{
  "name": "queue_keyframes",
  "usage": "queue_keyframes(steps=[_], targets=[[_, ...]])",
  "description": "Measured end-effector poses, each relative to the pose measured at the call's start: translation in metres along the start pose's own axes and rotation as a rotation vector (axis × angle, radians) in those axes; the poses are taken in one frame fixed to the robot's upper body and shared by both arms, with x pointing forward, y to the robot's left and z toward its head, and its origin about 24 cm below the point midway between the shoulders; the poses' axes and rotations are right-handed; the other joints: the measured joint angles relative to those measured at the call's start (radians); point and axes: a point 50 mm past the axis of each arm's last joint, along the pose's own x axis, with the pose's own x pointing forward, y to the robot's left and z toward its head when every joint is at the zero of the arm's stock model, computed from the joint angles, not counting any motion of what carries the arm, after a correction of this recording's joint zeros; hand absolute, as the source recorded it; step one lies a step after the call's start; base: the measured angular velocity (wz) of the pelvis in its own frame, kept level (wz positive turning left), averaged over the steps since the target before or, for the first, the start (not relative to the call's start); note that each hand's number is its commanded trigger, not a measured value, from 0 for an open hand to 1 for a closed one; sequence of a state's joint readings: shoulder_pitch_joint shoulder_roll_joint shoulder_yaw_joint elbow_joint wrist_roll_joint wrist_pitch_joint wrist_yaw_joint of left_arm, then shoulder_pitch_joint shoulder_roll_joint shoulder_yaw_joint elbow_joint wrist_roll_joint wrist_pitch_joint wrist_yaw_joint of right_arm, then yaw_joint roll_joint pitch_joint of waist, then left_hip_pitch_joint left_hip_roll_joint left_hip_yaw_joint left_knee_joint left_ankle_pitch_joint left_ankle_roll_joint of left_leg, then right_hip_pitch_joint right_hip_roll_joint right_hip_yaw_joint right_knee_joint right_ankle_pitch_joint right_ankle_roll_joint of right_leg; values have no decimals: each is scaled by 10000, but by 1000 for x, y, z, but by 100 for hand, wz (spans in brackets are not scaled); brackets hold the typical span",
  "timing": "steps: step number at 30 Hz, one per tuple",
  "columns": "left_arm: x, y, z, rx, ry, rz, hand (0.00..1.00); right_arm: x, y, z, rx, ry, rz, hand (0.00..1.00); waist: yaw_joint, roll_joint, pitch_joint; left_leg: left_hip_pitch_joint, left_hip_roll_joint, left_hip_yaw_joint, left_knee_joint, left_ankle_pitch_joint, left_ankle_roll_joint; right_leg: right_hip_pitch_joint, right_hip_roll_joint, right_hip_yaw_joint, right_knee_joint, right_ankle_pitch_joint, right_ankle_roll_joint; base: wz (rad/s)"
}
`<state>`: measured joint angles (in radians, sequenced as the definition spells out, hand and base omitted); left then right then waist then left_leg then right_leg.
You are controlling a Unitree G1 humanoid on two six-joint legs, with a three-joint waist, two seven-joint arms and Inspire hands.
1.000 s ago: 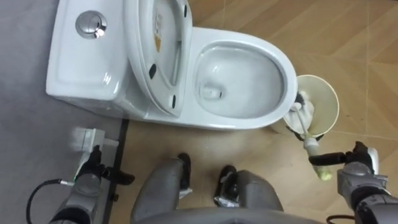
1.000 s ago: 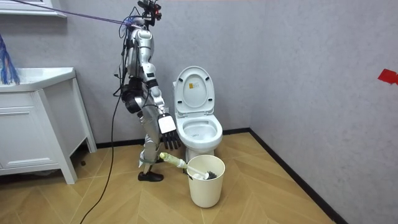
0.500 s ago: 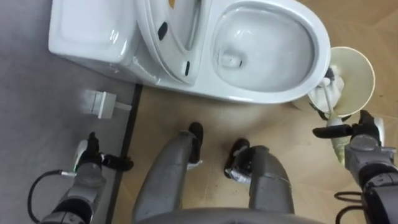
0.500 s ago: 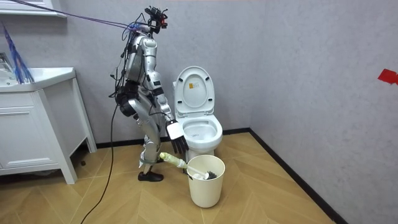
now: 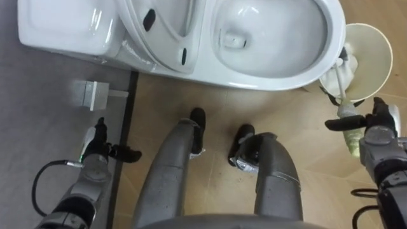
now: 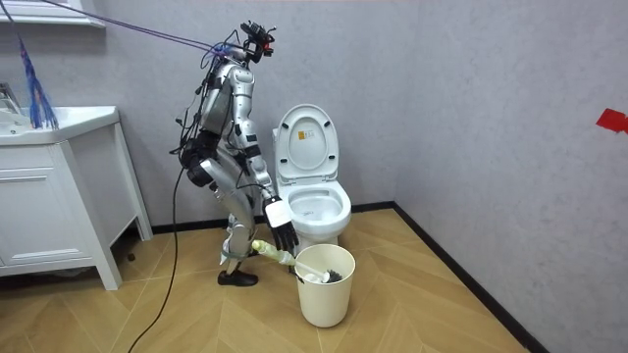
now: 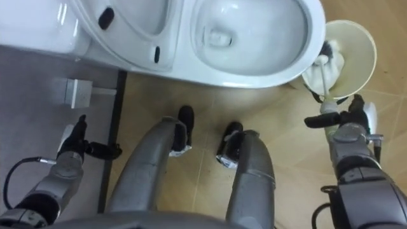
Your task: Brush toilet
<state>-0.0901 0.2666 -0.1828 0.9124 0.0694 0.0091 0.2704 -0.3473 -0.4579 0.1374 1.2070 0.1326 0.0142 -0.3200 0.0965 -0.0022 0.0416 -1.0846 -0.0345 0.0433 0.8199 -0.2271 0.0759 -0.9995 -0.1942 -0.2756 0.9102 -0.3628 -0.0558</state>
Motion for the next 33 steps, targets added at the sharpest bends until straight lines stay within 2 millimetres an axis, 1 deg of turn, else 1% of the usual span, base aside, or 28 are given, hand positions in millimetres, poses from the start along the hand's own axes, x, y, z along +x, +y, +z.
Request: queue_keyframes(steps=[3, 5, 6, 7, 9, 11, 14, 18, 24, 31, 32, 33], targets=[[2, 2, 9, -17, -262, 60, 0, 3, -10, 3, -422, -175, -305, 0, 188, 69, 30, -440, -7, 54, 446, -100, 12, -466, -61, 118, 493, -135, -7, 0], [2, 2, 12, -6, -369, 37, 0, 4, -14, 5, -631, -261, -381, 0, 211, 103, 45, -637, -8, 89, 639, -123, 16, -689, -146, 118, 732, -201, -70, 0], [2, 1, 12, 28, -371, 11, 0, 4, -15, 6, -759, -298, -408, 0, 224, 147, 54, -748, 6, 84, 785, -159, 16, -772, -176, 101, 874, -249, -100, 0], [2, 1, 12, 61, -350, 3, 0, 4, -15, 6, -822, -296, -403, 0, 233, 148, 55, -788, 9, 87, 838, -176, 6, -824, -192, 115, 940, -268, -108, 4], [2, 1, 11, 114, -272, -12, 0, 4, -16, 6, -889, -275, -420, 0, 232, 162, 58, -952, -2, 91, 1063, -241, -43, -979, -341, 76, 1228, -376, -196, 5], [2, 1, 10, 136, -206, -7, 0, 4, -16, 4, -927, -188, -422, 0, 227, 163, 57, -1074, -6, 91, 1248, -268, -30, -1084, -391, 69, 1438, -457, -241, 6], [2, 1, 10, 158, -146, -11, 0, 4, -18, -2, -1007, 177, -464, 0, 200, 162, 57, -1146, -99, 84, 1385, -316, -105, -1199, -524, 86, 1719, -592, -281, 11], [2, 1, 9, 163, -135, -1, 0, 4, -18, -12, -1232, 644, -371, 0, 254, 159, 56, -1210, -116, 86, 1476, -322, -125, -1284, -590, 84, 1876, -641, -333, 3], [2, 2, 11, 137, -201, 12, 0, 3, -18, -24, -1419, 1255, -86, 0, 279, 153, 55, -1274, -116, 87, 1536, -322, -124, -1346, -600, 82, 1930, -643, -337, 0], [2, 2, 13, 163, -130, 5, 0, 2, -17, -30, -1409, 1683, 187, 0, 377, 164, 49, -1285, -111, 84, 1566, -323, -121, -1345, -598, 70, 1947, -642, -339, 0], [2, 2, 13, 181, -65, -29, 0, 1, -16, -31, -1445, 1746, 247, 85, 401, 169, 46, -1285, -111, 85, 1573, -322, -120, -1344, -598, 70, 1954, -642, -339, 0], [2, 1, 12, 195, -9, -76, 0, 1, -16, -32, -1465, 1804, 308, 100, 425, 173, 44, -1285, -111, 86, 1579, -322, -120, -1344, -598, 70, 1964, -642, -339, 0]])
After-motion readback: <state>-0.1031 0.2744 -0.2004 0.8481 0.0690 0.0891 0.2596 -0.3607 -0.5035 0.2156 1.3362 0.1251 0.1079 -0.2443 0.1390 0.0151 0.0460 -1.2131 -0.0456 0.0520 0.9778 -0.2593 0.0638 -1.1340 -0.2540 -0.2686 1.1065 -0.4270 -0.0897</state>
